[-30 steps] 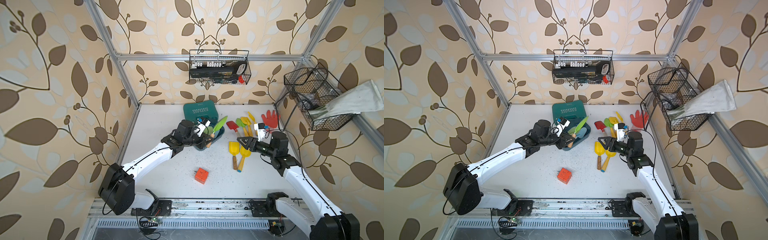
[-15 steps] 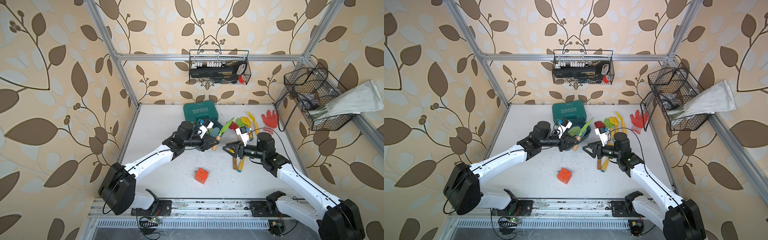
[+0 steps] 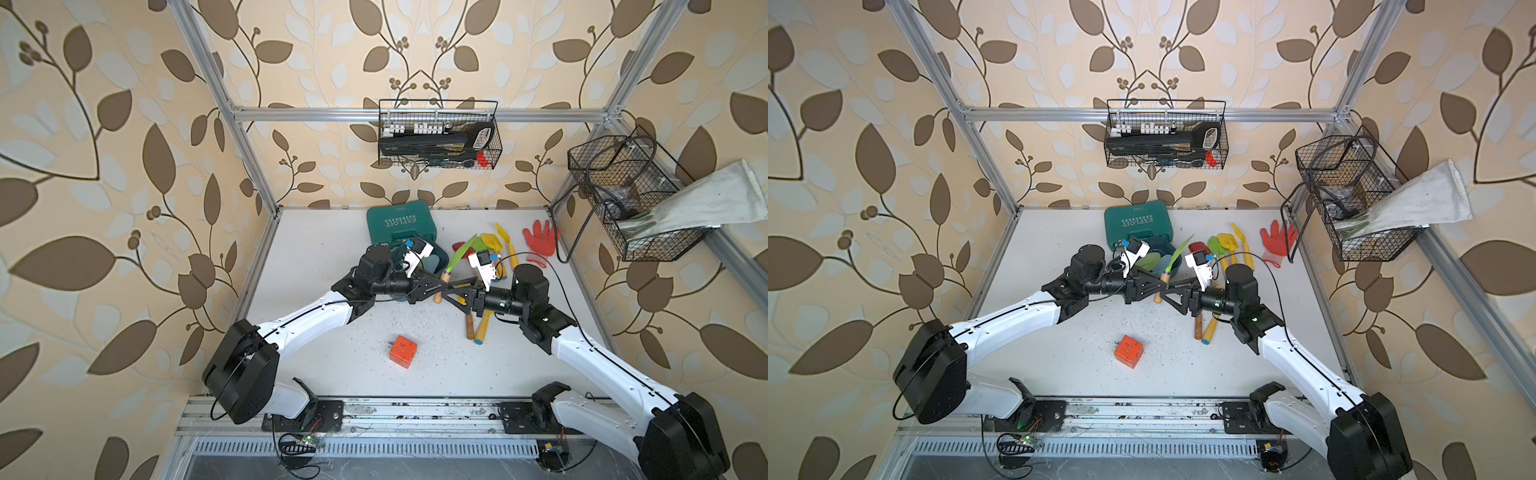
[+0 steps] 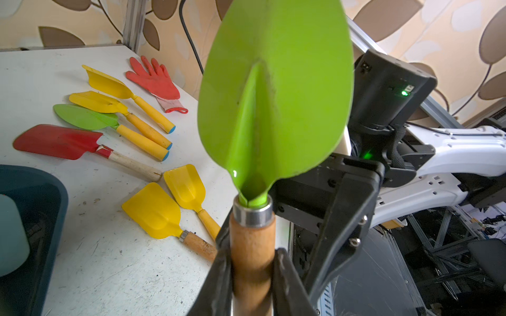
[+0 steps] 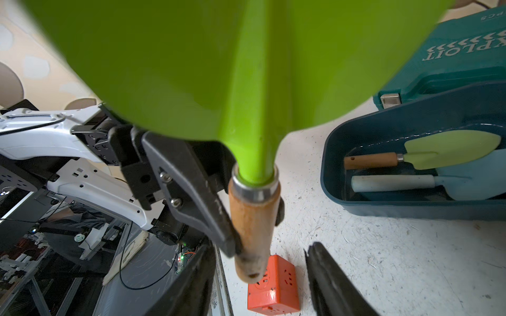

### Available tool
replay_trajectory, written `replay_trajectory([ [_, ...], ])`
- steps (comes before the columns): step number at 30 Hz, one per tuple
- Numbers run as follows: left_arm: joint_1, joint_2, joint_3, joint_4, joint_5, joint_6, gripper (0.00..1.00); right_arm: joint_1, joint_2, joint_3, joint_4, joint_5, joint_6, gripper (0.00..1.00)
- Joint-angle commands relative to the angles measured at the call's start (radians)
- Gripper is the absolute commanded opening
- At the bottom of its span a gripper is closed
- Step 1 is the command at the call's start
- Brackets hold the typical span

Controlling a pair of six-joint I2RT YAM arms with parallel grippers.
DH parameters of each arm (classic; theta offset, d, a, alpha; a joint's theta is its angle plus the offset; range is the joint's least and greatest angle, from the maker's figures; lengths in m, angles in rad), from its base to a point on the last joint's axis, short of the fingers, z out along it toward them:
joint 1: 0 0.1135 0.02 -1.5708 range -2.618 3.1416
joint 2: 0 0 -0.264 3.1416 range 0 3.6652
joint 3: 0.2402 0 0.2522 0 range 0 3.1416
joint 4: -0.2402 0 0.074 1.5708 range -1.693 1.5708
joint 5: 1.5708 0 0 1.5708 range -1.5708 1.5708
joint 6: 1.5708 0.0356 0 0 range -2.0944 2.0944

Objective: Take the shovel out of the storage box
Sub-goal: Pick up the shovel from the storage box.

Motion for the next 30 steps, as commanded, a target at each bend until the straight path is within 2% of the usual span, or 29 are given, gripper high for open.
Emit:
replay_trajectory([
  [1,-0.018,0.003,0.008,0.079,0.021,-0.002,0.22,0.009,0.030,-0.020,0.052,-0.013,0.021,0.53],
  [8,-0.020,-0.002,-0.005,0.108,0.015,-0.016,0.22,0.013,0.055,-0.026,0.090,-0.015,0.030,0.47],
  [26,-0.020,-0.044,-0.015,0.094,0.010,-0.004,0.22,0.016,0.077,-0.034,0.129,-0.113,-0.011,0.46],
  [30,-0.020,-0.047,-0.018,0.103,0.013,-0.015,0.22,0.017,0.084,-0.032,0.126,-0.117,-0.017,0.40],
])
